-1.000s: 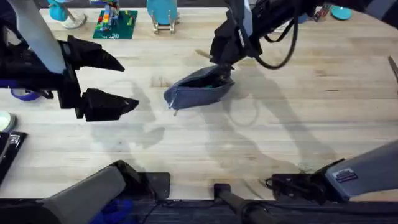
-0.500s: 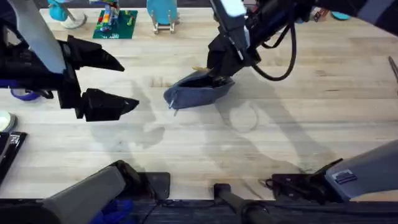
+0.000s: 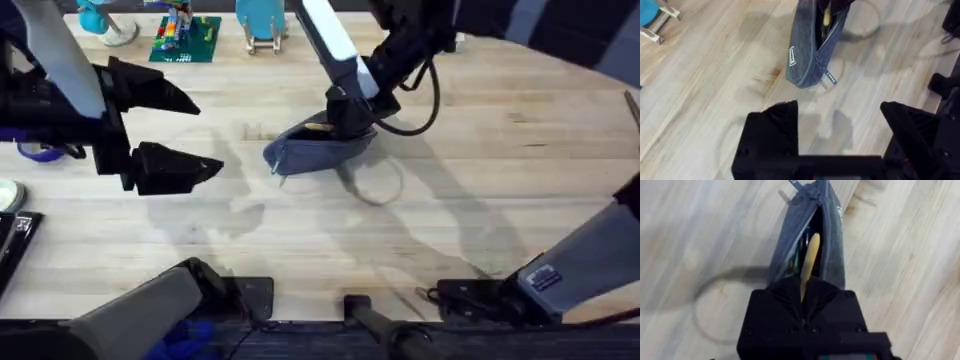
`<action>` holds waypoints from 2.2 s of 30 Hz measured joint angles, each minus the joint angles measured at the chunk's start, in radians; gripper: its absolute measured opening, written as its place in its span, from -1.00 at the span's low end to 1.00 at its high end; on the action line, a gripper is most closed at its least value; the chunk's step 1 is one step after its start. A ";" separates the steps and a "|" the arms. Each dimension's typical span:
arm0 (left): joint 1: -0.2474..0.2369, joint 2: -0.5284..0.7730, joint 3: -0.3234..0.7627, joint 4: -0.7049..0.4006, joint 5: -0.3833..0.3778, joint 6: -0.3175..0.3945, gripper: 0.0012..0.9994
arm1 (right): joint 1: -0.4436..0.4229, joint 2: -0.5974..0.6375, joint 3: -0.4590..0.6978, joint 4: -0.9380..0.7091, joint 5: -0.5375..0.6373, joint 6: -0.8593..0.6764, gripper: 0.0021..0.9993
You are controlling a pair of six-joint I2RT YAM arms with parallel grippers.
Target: Unzip the bag, pick up the pens from the table one at a time and place them inside, then zip the bag closed.
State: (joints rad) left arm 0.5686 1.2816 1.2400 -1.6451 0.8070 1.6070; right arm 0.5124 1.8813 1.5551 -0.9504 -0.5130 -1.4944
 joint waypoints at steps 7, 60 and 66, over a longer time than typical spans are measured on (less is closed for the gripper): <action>0.000 0.000 0.000 0.000 0.000 0.000 0.99 | 0.005 0.057 0.000 0.039 0.001 -0.003 -0.94; 0.000 0.000 0.000 0.000 0.000 0.000 0.99 | 0.005 0.081 0.215 0.021 0.051 0.535 1.00; 0.000 0.000 0.000 0.005 0.000 0.000 0.99 | 0.005 0.081 0.336 -0.111 0.055 0.663 1.00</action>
State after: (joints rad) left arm 0.5686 1.2819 1.2400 -1.6404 0.8070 1.6072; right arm 0.5171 1.9625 1.8911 -1.0612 -0.4582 -0.8319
